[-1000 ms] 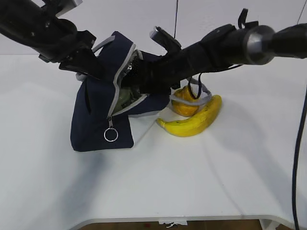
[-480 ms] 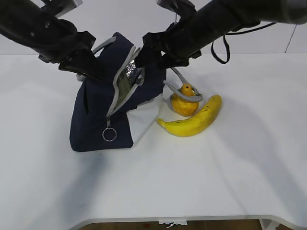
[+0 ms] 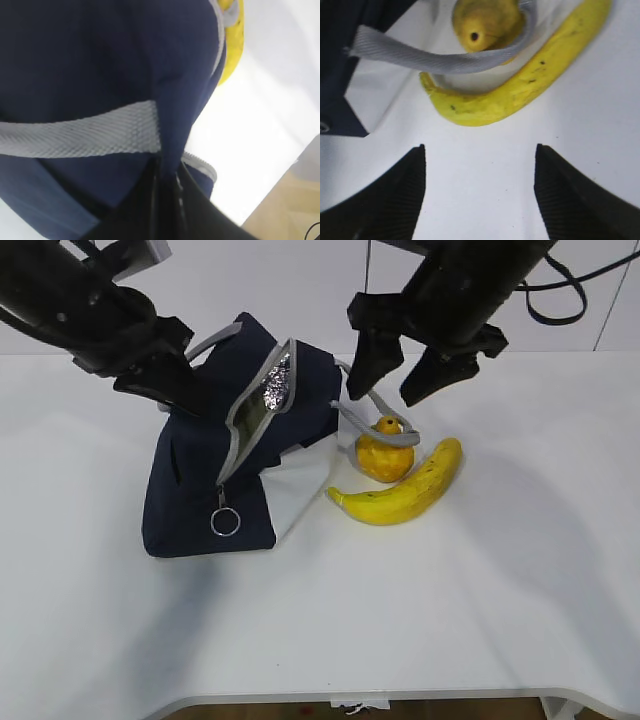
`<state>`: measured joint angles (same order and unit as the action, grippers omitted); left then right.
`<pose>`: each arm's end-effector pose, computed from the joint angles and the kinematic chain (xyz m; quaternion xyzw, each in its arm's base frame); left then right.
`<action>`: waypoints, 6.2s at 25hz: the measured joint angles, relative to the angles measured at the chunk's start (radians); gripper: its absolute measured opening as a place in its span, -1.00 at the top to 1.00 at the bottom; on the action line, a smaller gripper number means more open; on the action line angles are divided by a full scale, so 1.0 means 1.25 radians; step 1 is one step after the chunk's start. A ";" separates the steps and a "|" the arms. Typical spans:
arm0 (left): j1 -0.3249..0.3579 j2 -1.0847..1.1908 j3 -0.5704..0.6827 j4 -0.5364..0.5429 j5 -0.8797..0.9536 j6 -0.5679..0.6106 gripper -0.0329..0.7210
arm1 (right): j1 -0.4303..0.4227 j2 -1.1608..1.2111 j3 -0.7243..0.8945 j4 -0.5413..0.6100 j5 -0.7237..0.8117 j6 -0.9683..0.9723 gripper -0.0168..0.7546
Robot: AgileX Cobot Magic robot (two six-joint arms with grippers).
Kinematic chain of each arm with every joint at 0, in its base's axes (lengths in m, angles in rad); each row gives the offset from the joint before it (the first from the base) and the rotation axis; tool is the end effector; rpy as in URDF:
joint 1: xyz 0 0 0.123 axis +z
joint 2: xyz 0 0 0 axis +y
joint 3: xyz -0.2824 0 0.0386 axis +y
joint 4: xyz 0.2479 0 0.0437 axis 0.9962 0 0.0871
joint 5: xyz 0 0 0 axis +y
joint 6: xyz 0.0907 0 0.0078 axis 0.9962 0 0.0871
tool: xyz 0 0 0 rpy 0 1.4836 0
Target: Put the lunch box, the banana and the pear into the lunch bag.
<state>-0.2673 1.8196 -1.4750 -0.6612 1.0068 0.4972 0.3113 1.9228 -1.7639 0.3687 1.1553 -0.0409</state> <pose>0.3603 -0.1477 0.2735 0.2284 0.9156 -0.2791 0.1776 0.3870 0.1561 0.2985 -0.1262 0.9613 0.1989 0.1426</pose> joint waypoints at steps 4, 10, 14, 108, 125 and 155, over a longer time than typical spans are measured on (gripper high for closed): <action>0.000 0.000 0.000 0.005 0.002 0.000 0.93 | 0.000 -0.001 0.000 -0.113 0.056 0.139 -0.40; 0.000 0.000 0.000 0.008 0.002 0.000 0.93 | 0.000 0.012 0.000 -0.230 0.056 0.322 -0.38; 0.000 0.000 0.000 0.009 -0.001 0.000 0.93 | 0.000 0.039 0.000 -0.239 0.057 0.480 -0.38; 0.000 -0.002 0.000 0.028 -0.004 0.000 0.93 | -0.001 -0.012 -0.122 -0.365 0.057 0.165 0.22; 0.000 -0.045 0.000 -0.083 -0.105 0.000 0.93 | -0.001 0.088 -0.135 0.016 -0.309 -0.007 0.23; 0.000 -0.045 0.000 -0.108 -0.121 0.000 0.93 | -0.005 0.232 -0.190 0.317 -0.106 -0.249 -0.55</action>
<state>-0.2673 1.7635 -1.4750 -0.7960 0.8552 0.4972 0.3046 2.2123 -2.0012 0.7649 1.0230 -0.3526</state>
